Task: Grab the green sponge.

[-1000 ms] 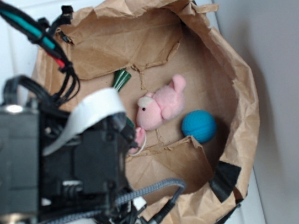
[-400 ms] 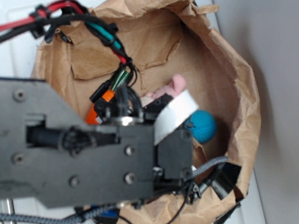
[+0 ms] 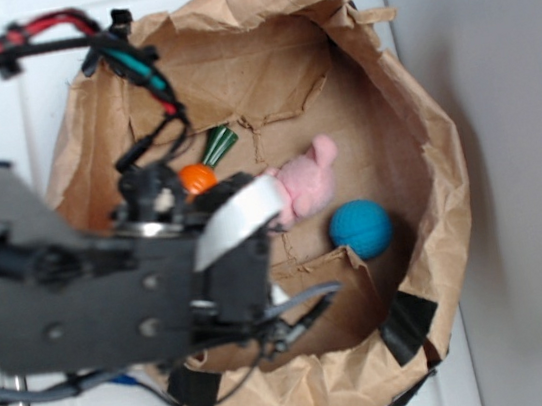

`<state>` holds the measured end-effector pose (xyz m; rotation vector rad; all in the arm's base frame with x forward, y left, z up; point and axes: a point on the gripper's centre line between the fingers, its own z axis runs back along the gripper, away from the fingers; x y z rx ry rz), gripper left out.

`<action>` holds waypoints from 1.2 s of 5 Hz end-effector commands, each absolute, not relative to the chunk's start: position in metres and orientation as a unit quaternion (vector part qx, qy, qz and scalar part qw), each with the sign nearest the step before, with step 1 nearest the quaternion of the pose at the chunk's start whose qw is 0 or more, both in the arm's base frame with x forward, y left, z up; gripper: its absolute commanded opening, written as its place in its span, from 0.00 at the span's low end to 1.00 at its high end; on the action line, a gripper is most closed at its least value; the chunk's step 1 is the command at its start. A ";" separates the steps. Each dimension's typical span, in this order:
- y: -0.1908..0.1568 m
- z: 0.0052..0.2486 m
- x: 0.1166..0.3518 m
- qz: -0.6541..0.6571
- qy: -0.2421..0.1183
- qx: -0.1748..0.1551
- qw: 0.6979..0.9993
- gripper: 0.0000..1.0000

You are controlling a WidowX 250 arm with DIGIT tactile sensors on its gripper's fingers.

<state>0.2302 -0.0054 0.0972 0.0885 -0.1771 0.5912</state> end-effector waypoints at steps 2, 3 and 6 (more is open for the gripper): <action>-0.009 0.064 0.229 0.290 -0.072 -0.011 0.954 1.00; -0.020 0.056 0.230 0.308 -0.056 -0.035 0.949 1.00; -0.019 0.056 0.233 0.308 -0.059 -0.035 0.949 0.00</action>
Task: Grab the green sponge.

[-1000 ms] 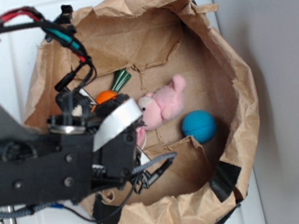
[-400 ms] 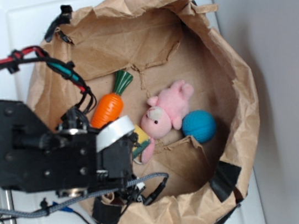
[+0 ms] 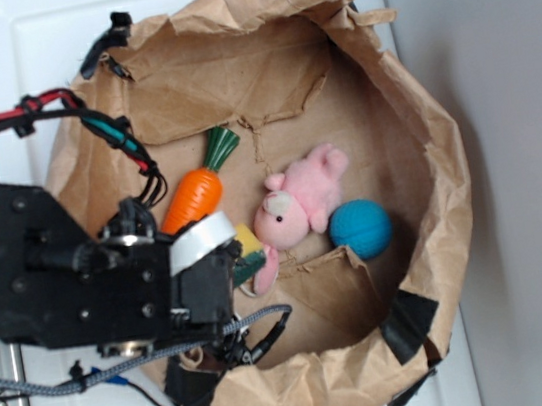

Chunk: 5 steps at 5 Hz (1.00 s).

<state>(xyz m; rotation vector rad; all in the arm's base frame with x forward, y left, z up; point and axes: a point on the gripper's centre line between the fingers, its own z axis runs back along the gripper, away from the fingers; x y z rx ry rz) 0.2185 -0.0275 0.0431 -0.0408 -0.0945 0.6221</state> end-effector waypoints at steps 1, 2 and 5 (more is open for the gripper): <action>-0.020 0.054 0.232 0.312 -0.057 -0.042 0.947 0.00; -0.021 0.055 0.233 0.318 -0.064 -0.052 0.944 0.00; -0.001 0.191 0.235 0.426 -0.150 -0.054 0.891 0.00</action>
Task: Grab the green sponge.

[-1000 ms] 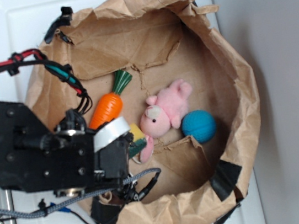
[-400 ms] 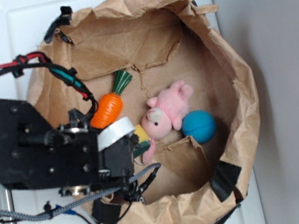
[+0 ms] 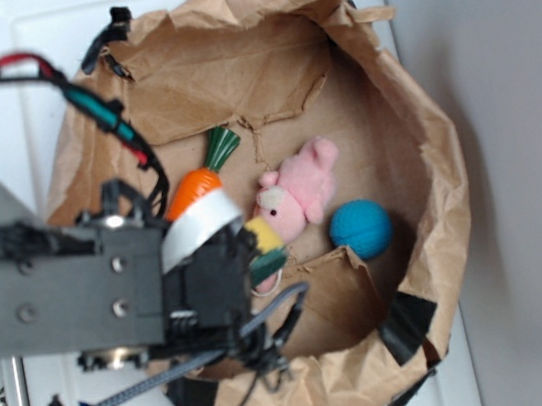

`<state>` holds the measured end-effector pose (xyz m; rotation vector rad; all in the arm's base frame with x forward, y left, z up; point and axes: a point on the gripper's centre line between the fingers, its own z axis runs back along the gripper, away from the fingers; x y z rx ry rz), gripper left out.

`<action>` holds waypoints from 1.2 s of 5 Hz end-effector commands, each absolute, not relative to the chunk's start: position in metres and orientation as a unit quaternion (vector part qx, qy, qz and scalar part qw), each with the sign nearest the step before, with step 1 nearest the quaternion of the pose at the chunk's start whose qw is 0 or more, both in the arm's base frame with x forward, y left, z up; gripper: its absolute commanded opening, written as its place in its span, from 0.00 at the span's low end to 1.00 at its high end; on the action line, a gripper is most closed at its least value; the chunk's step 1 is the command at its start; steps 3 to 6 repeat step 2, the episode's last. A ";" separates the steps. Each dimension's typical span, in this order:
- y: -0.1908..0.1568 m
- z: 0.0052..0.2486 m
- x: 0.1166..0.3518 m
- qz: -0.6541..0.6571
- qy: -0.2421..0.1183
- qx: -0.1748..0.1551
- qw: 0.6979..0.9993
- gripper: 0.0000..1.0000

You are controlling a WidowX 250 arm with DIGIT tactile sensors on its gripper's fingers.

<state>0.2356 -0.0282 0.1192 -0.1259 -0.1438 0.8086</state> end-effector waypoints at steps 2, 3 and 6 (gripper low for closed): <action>0.004 0.235 0.221 0.414 -0.124 -0.059 0.900 0.00; 0.004 0.235 0.221 0.414 -0.124 -0.059 0.900 0.00; 0.004 0.235 0.221 0.414 -0.124 -0.059 0.900 0.00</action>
